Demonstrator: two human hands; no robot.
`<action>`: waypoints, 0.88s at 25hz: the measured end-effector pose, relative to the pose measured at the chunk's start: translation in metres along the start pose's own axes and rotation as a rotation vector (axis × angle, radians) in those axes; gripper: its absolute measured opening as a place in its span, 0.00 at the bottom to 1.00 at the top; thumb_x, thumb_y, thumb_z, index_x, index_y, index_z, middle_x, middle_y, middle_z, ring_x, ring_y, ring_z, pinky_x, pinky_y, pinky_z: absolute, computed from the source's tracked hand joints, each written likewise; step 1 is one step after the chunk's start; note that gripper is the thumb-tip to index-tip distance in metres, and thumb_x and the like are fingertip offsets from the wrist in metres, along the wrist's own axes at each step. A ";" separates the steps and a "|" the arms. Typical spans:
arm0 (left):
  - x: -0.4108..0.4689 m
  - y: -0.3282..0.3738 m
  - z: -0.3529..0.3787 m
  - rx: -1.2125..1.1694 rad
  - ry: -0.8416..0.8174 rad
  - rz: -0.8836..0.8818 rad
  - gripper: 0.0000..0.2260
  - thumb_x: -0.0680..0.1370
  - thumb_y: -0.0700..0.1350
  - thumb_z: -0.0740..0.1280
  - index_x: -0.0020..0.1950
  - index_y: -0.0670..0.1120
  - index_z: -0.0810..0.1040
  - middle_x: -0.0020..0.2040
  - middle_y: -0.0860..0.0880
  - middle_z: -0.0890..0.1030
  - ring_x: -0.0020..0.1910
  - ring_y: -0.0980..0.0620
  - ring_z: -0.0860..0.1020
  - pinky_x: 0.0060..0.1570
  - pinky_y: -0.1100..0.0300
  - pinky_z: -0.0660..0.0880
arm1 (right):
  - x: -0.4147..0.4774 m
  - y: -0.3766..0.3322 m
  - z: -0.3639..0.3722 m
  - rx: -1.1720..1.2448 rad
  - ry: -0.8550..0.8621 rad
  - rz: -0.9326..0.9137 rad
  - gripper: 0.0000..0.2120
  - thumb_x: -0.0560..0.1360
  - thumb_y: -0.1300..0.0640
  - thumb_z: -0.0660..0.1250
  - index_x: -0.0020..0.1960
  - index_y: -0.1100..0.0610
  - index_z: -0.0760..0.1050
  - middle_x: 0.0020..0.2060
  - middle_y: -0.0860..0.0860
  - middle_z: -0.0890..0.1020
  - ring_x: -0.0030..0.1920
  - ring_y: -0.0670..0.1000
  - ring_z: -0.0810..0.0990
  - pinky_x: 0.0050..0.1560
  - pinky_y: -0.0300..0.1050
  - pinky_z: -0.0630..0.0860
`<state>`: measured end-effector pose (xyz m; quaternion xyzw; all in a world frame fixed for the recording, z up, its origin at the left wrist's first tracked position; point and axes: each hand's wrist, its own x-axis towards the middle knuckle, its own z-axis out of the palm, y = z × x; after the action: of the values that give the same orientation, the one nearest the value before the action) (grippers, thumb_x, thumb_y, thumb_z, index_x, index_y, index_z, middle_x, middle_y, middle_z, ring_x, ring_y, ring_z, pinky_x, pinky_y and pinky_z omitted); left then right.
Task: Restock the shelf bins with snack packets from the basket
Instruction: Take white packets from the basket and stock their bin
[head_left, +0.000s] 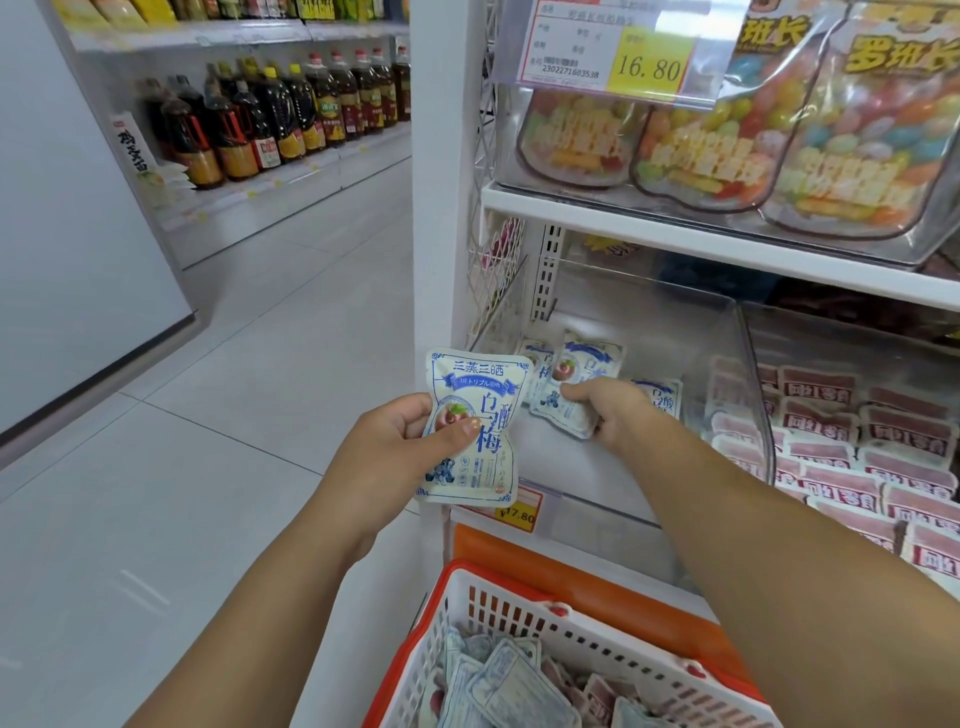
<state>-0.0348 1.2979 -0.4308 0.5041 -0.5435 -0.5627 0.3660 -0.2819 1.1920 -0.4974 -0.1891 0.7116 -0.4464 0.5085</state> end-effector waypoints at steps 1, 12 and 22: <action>0.000 0.000 0.000 0.000 0.000 0.000 0.06 0.77 0.48 0.69 0.51 0.49 0.80 0.46 0.53 0.86 0.45 0.53 0.85 0.37 0.60 0.78 | -0.006 -0.001 0.006 -0.018 -0.046 -0.015 0.20 0.70 0.70 0.73 0.60 0.67 0.74 0.51 0.61 0.84 0.51 0.60 0.83 0.54 0.59 0.80; 0.002 0.003 0.000 -0.018 -0.009 -0.005 0.06 0.76 0.48 0.69 0.51 0.48 0.81 0.46 0.53 0.86 0.45 0.53 0.85 0.35 0.63 0.78 | 0.002 -0.012 0.031 -0.004 -0.196 -0.076 0.23 0.65 0.58 0.80 0.56 0.64 0.78 0.54 0.58 0.83 0.55 0.57 0.83 0.59 0.57 0.78; 0.001 0.002 0.000 0.006 0.002 -0.006 0.06 0.76 0.48 0.69 0.51 0.48 0.80 0.46 0.53 0.86 0.45 0.53 0.85 0.36 0.62 0.78 | 0.015 -0.020 0.046 0.224 -0.181 -0.225 0.41 0.68 0.78 0.69 0.72 0.54 0.56 0.60 0.57 0.77 0.58 0.59 0.80 0.57 0.61 0.78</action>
<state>-0.0358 1.2968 -0.4286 0.5074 -0.5432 -0.5618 0.3632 -0.2504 1.1507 -0.4932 -0.2487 0.5832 -0.5582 0.5352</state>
